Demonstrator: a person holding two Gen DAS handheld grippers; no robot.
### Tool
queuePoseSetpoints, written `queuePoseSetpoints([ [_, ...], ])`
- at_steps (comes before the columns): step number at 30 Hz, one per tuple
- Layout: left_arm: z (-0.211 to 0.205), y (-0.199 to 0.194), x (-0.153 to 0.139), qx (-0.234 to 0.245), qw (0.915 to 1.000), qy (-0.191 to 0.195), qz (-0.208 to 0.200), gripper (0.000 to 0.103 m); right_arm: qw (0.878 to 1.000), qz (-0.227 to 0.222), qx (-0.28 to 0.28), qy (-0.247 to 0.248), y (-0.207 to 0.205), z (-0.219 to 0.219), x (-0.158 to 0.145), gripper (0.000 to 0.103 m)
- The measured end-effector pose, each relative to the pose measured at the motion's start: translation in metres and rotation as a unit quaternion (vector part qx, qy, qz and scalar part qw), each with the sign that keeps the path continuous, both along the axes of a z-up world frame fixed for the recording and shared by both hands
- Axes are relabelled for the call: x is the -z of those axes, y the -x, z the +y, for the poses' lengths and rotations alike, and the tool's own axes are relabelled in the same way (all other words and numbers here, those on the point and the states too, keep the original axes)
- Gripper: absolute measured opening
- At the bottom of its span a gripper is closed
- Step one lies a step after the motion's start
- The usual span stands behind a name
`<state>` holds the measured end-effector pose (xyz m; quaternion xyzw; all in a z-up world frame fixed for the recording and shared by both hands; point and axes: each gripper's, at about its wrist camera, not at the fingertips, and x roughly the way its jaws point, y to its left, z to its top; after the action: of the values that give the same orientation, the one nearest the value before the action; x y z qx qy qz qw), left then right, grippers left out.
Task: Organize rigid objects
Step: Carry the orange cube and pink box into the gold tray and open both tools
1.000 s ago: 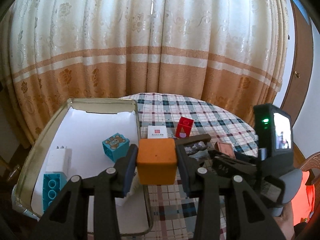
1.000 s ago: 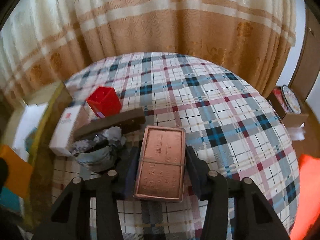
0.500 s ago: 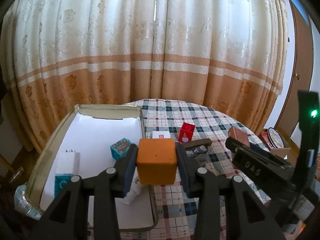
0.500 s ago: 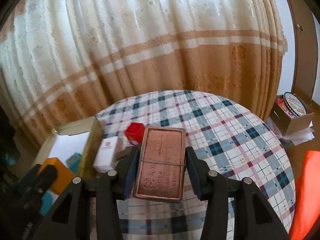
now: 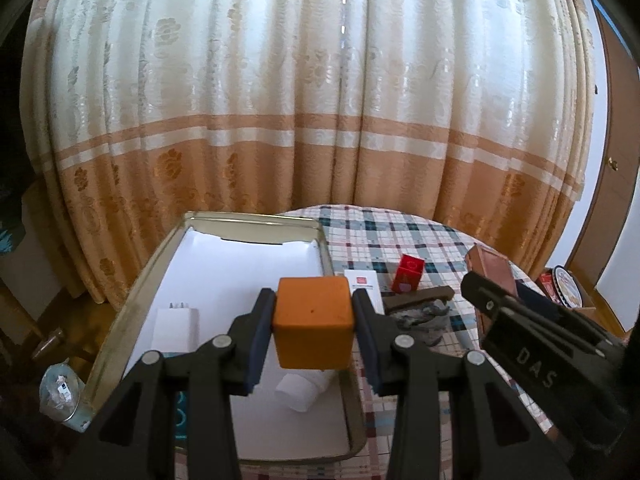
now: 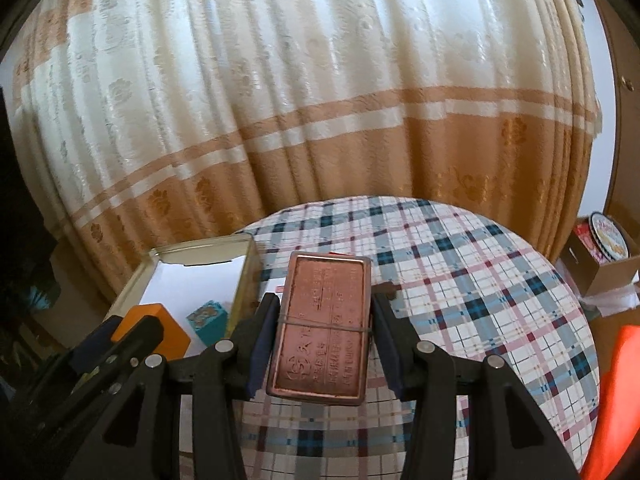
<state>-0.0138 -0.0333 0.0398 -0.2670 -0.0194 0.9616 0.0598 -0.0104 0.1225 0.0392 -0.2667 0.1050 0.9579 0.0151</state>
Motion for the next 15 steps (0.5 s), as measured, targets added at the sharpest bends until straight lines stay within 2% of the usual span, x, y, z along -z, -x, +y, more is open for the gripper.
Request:
queuePoseSetpoints([
  [15,-0.035,0.004,-0.005,-0.036,0.9994,-0.002,0.003,0.039,0.999,0.012,-0.040,-0.027,0.004,-0.045,-0.012,0.050],
])
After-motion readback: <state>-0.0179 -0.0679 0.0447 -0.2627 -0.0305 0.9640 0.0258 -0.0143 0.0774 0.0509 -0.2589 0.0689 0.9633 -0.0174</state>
